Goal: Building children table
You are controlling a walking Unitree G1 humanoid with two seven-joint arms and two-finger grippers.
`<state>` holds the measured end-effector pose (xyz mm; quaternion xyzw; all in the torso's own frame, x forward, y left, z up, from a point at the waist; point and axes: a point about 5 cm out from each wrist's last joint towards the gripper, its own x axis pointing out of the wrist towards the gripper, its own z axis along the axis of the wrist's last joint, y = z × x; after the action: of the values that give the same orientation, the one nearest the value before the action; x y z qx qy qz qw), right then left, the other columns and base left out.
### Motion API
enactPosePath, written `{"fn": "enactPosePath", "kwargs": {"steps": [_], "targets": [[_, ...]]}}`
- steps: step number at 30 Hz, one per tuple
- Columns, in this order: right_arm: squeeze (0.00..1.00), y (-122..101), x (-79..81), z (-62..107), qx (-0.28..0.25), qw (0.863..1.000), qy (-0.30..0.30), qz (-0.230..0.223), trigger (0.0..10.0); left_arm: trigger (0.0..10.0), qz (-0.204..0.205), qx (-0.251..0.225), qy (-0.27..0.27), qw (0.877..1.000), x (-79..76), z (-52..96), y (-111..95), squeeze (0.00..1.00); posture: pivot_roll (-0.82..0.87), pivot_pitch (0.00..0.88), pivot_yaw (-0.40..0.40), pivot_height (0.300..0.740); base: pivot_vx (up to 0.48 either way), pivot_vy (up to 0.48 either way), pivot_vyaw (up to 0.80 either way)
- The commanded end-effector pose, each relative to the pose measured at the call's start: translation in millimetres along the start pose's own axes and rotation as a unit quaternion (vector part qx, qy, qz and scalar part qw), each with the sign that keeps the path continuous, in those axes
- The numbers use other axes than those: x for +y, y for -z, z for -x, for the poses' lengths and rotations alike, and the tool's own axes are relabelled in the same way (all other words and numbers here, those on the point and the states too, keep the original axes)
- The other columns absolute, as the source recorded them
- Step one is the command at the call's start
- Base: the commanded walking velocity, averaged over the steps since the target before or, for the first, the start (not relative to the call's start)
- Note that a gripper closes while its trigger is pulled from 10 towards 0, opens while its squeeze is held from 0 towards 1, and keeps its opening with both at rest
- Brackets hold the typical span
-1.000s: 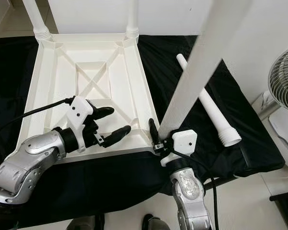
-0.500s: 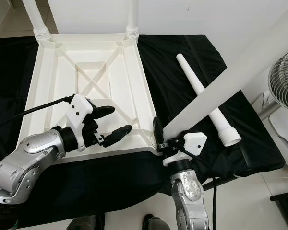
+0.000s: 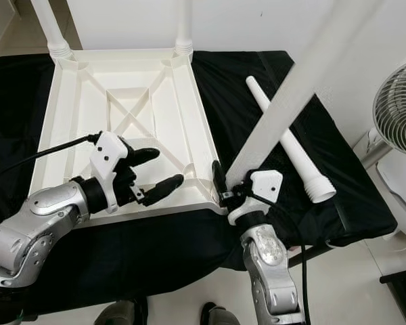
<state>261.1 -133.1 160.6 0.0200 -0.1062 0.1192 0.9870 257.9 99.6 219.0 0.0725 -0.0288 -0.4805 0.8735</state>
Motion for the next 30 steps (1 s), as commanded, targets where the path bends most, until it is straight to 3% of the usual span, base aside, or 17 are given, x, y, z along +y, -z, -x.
{"fn": "enactPosePath", "kwargs": {"steps": [1, 9, 23, 30], "targets": [[0.0, 39, -13.0, 14.6, 0.117, 0.993, 0.03, -0.007, 10.0, 10.0, -0.008, -0.005, -0.008, 1.0, -1.3, 0.6, -5, 0.0, 0.09, 0.24, -0.012, 0.74, 0.0, 0.0, 0.0], [0.0, 35, -12.7, 11.6, 0.123, 0.992, 0.008, 0.019, 10.0, 10.0, -0.009, -0.005, -0.01, 1.0, -0.6, 1.4, -6, 0.0, 0.09, 0.242, -0.011, 0.74, 0.0, 0.0, 0.0], [0.0, 29, -25.7, 0.5, 0.144, 0.988, 0.013, -0.05, 10.0, 10.0, -0.008, -0.007, -0.009, 1.0, -1.5, 1.3, -7, 0.0, 0.08, 0.242, -0.01, 0.74, 0.0, 0.0, 0.0], [0.0, 28, -26.4, 0.1, 0.144, 0.989, 0.013, -0.032, 10.0, 10.0, -0.008, -0.008, -0.012, 1.0, -1.4, 1.5, -8, 0.0, 0.08, 0.238, -0.015, 0.74, 0.0, 0.0, 0.0]]}}
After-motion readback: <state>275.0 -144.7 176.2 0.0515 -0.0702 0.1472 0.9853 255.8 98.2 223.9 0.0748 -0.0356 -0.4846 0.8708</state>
